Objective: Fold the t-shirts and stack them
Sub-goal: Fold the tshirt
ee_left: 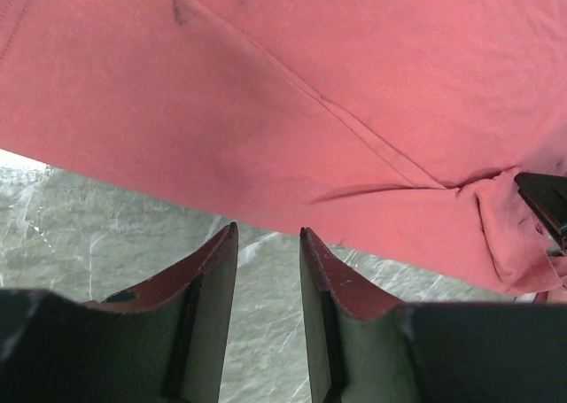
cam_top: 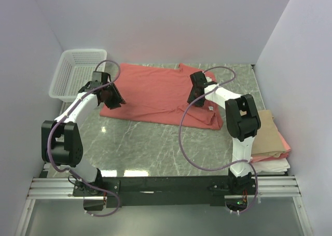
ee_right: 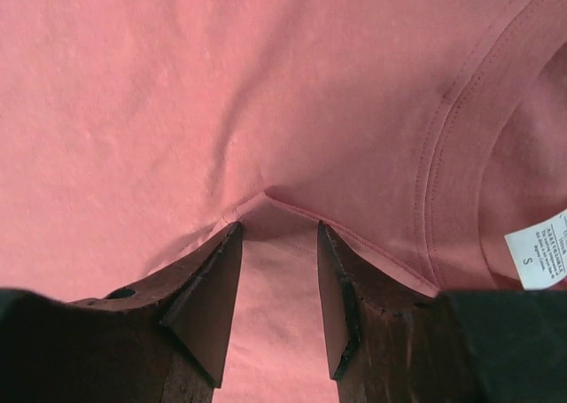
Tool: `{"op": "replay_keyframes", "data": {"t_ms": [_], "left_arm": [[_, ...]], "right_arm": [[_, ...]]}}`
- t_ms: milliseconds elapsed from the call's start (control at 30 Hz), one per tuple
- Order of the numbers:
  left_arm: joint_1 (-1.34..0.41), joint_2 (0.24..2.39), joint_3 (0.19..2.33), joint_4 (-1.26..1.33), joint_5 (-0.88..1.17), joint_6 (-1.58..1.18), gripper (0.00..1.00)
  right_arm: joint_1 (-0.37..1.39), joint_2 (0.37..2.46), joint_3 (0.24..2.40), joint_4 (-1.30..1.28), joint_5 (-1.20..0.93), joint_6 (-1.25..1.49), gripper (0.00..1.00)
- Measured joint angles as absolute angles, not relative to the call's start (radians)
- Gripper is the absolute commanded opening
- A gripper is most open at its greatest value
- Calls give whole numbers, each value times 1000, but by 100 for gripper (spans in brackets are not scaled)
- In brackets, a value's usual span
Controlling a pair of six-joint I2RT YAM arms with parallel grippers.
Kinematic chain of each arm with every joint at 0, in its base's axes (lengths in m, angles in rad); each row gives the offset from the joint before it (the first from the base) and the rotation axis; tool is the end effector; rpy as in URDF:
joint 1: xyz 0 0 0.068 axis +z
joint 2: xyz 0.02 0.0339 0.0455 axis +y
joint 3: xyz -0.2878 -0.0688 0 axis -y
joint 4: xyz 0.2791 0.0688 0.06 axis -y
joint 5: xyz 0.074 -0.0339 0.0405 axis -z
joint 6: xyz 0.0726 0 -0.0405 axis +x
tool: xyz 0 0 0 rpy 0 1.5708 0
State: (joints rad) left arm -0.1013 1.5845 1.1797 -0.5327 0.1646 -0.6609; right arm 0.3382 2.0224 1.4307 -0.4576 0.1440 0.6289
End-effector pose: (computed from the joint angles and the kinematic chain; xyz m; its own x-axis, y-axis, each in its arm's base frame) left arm 0.3871 -0.0513 0.2291 -0.7535 -0.5321 -0.3861 -0.3373 0.8171 -0.4675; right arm 0.4594 0.1506 0.1401 -0.8149 0.3305 -0.4761 0.2702 0.9434 0.1924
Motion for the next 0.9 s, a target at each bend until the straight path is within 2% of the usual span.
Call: {"op": "replay_keyframes", "data": {"t_ms": [467, 633, 733, 800, 900], "left_arm": [[-101, 1584, 1165, -521, 186, -655, 37], [-101, 1584, 1165, -520, 187, -654, 37], [-101, 1584, 1165, -520, 187, -655, 36], [-101, 1585, 1165, -520, 187, -655, 36], [-101, 1584, 1165, -520, 187, -655, 36]], "right_arm": [[342, 2057, 1471, -460, 186, 647, 44], [345, 2066, 1475, -459, 191, 654, 33], [348, 2066, 1475, -459, 191, 656, 12], [349, 2066, 1475, -459, 193, 658, 5], [350, 2066, 1475, -459, 196, 660, 3]]}}
